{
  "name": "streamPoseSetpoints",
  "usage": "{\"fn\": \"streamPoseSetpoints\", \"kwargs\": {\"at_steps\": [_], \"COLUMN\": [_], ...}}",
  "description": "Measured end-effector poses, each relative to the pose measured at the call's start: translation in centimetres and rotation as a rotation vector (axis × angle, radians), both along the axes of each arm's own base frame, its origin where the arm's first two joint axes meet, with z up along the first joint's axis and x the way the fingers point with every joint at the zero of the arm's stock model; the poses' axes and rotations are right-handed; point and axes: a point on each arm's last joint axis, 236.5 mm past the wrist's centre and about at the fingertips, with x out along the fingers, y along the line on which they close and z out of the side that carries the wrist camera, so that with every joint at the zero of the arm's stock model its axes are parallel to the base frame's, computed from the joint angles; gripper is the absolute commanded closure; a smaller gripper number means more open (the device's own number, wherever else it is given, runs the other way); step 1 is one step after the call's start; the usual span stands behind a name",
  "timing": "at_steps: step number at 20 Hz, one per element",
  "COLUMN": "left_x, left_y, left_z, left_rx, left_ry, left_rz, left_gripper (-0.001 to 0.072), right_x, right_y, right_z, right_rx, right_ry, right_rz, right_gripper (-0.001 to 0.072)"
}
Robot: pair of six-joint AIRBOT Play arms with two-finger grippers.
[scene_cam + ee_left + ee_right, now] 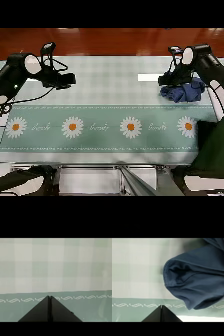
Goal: Fold the shirts.
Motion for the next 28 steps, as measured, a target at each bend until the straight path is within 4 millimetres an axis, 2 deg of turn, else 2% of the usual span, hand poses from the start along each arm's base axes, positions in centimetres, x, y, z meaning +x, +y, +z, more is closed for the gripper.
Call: {"fn": "streamPoseSetpoints", "kwargs": {"at_steps": [16, 20, 21, 22, 23, 26, 28], "left_x": [0.0, 0.5, 0.5, 0.3, 0.0, -1.8, -3.3], "left_y": [0.0, 0.0, 0.0, 0.1, 0.4, 1.7, 2.5], "left_z": [0.0, 0.2, 0.2, 0.3, 0.4, 1.7, 3.6], "left_rx": [-0.001, -0.006, -0.005, -0.002, 0.003, 0.034, 0.044], "left_ry": [0.0, -0.021, -0.02, -0.011, 0.006, 0.049, 0.029], "left_rz": [0.003, 0.006, 0.006, 0.004, 0.002, -0.043, -0.059], "left_gripper": [0.0691, 0.069, 0.0635, 0.0396, 0.0206, 0.0199, 0.0199], "right_x": [0.0, 1.6, 2.1, 2.6, 3.1, 5.0, 5.9], "right_y": [0.0, 0.4, 0.5, 0.6, 0.5, -1.7, -5.0], "right_z": [0.0, 0.3, 0.6, 1.0, 1.8, 5.7, 8.0], "right_rx": [0.0, 0.014, 0.021, 0.025, 0.018, -0.079, -0.164], "right_ry": [-0.001, -0.068, -0.091, -0.116, -0.147, -0.285, -0.358], "right_rz": [0.0, 0.006, 0.007, 0.013, 0.023, 0.05, 0.031], "right_gripper": [0.0677, 0.0677, 0.0663, 0.0527, 0.0285, 0.0294, 0.0294]}}
